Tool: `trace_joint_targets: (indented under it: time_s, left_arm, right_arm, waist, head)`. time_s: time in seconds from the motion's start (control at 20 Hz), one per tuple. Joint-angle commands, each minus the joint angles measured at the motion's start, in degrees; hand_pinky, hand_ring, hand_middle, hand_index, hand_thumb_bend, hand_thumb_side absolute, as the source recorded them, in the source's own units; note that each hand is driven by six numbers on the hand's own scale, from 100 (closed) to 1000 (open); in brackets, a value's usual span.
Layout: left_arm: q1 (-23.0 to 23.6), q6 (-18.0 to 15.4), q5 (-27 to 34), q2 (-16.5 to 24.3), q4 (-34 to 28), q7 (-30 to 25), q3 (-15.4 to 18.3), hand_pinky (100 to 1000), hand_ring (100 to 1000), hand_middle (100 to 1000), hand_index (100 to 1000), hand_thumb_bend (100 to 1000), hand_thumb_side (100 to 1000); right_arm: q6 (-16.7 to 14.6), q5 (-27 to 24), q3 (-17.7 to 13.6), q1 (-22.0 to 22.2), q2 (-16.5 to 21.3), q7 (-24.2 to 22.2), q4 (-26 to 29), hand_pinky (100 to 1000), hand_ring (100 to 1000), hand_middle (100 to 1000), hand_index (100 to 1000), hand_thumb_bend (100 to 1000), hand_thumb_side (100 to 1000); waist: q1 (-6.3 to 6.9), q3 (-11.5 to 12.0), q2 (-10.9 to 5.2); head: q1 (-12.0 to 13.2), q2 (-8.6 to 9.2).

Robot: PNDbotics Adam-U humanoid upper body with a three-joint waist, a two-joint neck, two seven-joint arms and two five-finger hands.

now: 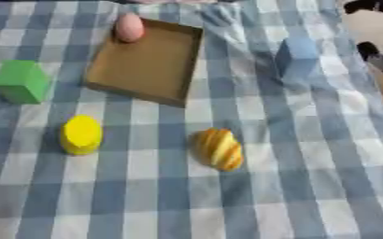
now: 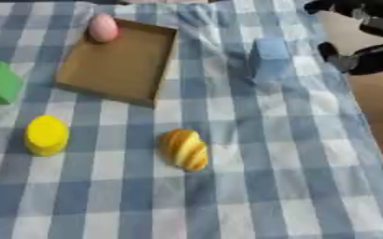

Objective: Pick up objects on the table and place them in the box.

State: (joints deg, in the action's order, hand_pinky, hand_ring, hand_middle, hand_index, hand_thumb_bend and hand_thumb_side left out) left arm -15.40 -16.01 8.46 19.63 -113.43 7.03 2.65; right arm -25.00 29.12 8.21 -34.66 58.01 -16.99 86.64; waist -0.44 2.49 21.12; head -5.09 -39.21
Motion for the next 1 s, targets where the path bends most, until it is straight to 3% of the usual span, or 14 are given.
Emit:
trace_joint_targets:
  time_s: [0.05, 0.55, 1.0]
  left_arm:
    - [-0.71, -0.01, 0.13, 1.12, -1.17, -0.43, -0.06, 753, 833, 738, 871, 100, 637]
    - [-0.79, 0.26, 0.45, 1.08, -1.17, -1.09, -0.42, 753, 833, 737, 870, 100, 638]
    - [-0.97, 0.41, 0.63, 1.02, -1.17, -1.43, -0.61, 753, 829, 732, 869, 100, 639]
  right_arm:
    - [-0.27, -0.65, 0.60, -2.55, 0.41, -2.14, -2.79, 906, 961, 837, 1000, 100, 233]
    - [-0.03, -1.10, 3.52, -9.39, -3.63, -6.67, -11.38, 959, 980, 809, 1000, 100, 237]
    - [-2.16, -1.15, 4.32, -11.70, -5.91, -9.57, -13.11, 990, 1000, 866, 1000, 100, 242]
  waist:
    - [-0.07, 0.07, -1.09]
    - [-0.39, 0.26, -1.40]
    - [-0.75, 0.59, -1.36]
  head:
    - [-0.08, 0.96]
    - [-0.08, 1.81]
    - [0.23, 2.20]
